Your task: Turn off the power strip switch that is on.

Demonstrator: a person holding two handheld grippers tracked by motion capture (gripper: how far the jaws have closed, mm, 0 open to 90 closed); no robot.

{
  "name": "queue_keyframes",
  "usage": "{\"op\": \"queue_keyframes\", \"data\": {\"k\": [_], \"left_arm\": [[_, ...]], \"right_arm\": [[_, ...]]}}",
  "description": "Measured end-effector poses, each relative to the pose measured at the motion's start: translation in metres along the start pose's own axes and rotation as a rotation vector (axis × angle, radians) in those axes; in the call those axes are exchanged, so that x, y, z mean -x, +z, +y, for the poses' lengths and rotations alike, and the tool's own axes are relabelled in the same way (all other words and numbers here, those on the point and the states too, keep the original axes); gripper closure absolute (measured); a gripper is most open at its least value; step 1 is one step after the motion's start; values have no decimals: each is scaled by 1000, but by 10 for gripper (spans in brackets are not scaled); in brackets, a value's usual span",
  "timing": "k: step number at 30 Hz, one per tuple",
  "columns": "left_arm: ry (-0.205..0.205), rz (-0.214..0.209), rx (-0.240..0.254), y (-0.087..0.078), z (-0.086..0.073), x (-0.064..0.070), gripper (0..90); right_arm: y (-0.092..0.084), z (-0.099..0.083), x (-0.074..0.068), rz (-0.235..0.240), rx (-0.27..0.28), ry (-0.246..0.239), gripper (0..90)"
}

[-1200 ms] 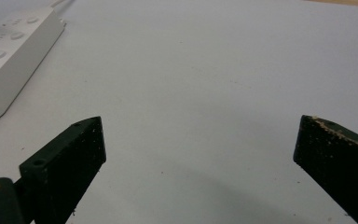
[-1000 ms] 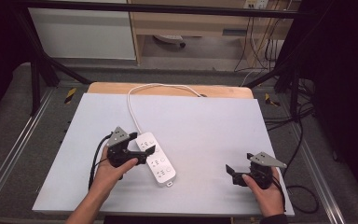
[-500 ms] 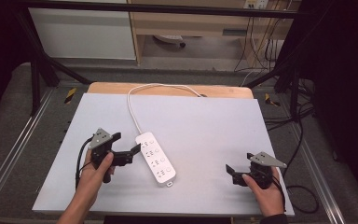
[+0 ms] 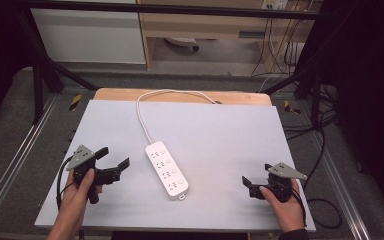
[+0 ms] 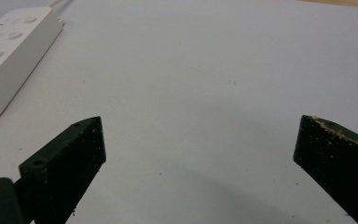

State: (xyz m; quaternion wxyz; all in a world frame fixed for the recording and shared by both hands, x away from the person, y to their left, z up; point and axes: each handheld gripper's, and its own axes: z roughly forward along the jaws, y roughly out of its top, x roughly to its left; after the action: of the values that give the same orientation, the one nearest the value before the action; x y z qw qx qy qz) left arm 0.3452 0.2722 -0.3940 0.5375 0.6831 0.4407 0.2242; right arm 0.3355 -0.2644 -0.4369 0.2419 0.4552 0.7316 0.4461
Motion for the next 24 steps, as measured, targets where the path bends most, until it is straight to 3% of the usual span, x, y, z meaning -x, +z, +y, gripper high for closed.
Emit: {"op": "queue_keyframes", "data": {"k": [16, 24], "left_arm": [[-9, 39, 18, -31, -10, -27, 69], [-15, 60, -4, -41, -18, -42, 69]], "right_arm": [[1, 0, 0, 0, -7, -2, 26], [2, -1, 0, -6, -9, -9, 26]]}}
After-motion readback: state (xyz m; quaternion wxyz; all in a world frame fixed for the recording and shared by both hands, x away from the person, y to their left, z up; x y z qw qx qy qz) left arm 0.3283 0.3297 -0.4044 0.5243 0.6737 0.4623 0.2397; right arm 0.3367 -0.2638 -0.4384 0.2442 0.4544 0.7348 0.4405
